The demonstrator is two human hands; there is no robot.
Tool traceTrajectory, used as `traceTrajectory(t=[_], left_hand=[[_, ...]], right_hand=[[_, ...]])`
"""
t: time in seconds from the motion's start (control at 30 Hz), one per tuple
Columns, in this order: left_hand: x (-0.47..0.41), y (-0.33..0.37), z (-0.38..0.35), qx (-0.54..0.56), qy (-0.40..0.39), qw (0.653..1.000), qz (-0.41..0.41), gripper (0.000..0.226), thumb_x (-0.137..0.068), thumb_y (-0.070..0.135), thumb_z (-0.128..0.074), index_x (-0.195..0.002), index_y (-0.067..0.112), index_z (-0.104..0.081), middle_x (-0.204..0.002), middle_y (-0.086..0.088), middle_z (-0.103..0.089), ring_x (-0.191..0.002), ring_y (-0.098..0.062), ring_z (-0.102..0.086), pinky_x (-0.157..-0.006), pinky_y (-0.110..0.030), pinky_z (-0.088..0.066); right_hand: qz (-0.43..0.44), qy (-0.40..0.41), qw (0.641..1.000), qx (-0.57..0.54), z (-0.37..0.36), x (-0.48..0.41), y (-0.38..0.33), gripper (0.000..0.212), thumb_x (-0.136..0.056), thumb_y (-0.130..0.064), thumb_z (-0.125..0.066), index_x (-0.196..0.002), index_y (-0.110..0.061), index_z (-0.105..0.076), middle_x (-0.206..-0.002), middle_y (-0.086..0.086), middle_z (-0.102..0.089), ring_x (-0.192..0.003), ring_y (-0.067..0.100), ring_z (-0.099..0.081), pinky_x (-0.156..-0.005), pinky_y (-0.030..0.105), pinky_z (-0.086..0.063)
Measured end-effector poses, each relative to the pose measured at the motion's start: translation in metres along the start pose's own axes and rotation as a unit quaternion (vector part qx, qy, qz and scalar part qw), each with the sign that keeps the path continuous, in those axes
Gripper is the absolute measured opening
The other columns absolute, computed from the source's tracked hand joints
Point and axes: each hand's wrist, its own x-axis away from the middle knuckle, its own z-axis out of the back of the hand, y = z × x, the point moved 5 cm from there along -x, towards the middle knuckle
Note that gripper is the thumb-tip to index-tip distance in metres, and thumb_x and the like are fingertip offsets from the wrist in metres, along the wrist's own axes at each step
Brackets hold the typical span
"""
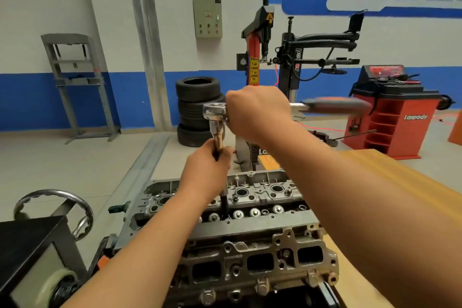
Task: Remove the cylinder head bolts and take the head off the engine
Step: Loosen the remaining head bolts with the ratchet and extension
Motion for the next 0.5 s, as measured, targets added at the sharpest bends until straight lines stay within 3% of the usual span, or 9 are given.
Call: traceTrajectory(t=[0.07,0.13,0.23,0.33,0.43,0.5], left_hand=[[0.002,0.004,-0.001,-0.023,-0.011,0.999,-0.026,0.016,-0.093,0.043,-0.051,-0.081,0.033,-0.052,-0.077,0.007,-0.065,-0.074,-0.015,-0.061,-0.063,-0.033,-0.049],[0.001,0.009,-0.001,-0.047,-0.023,0.998,-0.033,0.014,-0.093,0.041,-0.052,-0.081,0.033,-0.052,-0.078,0.006,-0.065,-0.075,-0.017,-0.061,-0.067,-0.036,-0.051],[-0.004,0.010,0.003,-0.044,-0.034,0.998,-0.029,0.011,-0.095,0.036,-0.050,-0.087,0.029,-0.055,-0.079,0.002,-0.067,-0.075,-0.018,-0.062,-0.073,-0.041,-0.053],[-0.005,0.025,0.007,-0.005,-0.006,0.998,-0.063,0.013,-0.097,0.037,-0.048,-0.085,0.034,-0.051,-0.077,0.006,-0.065,-0.071,-0.014,-0.061,-0.066,-0.037,-0.052],[-0.005,0.047,-0.008,0.089,-0.021,0.992,-0.090,0.016,-0.096,0.039,-0.048,-0.081,0.043,-0.052,-0.074,0.009,-0.065,-0.063,-0.006,-0.057,-0.063,-0.035,-0.050],[-0.003,0.054,-0.028,0.097,-0.064,0.989,-0.087,0.016,-0.097,0.039,-0.048,-0.081,0.039,-0.054,-0.074,0.011,-0.066,-0.063,-0.001,-0.057,-0.064,-0.032,-0.048]], right_hand=[[0.011,-0.009,0.989,-0.144,-0.017,-0.006,0.016,0.012,-0.090,-0.023,-0.057,-0.099,-0.014,-0.059,-0.079,0.002,-0.059,-0.072,0.024,-0.055,-0.058,0.027,-0.033],[0.006,-0.039,0.969,-0.244,-0.032,-0.013,0.021,0.012,-0.086,-0.016,-0.059,-0.098,-0.015,-0.062,-0.086,0.001,-0.064,-0.082,0.022,-0.059,-0.062,0.027,-0.036],[0.046,-0.010,0.984,-0.174,-0.031,-0.018,0.019,0.006,-0.085,-0.022,-0.060,-0.091,-0.020,-0.063,-0.068,-0.009,-0.051,-0.067,0.015,-0.051,-0.058,0.025,-0.027],[0.033,0.069,0.991,-0.114,-0.006,-0.015,0.036,0.007,-0.085,-0.026,-0.058,-0.081,-0.026,-0.052,-0.057,-0.013,-0.036,-0.055,0.014,-0.040,-0.048,0.022,-0.019],[0.020,0.096,0.993,-0.064,0.014,-0.009,0.058,0.010,-0.083,-0.026,-0.056,-0.078,-0.027,-0.047,-0.055,-0.011,-0.036,-0.051,0.021,-0.041,-0.046,0.022,-0.017],[0.014,0.079,0.997,-0.008,0.016,-0.001,0.069,0.010,-0.083,-0.026,-0.054,-0.077,-0.025,-0.046,-0.054,-0.008,-0.037,-0.045,0.017,-0.037,-0.046,0.022,-0.016]])
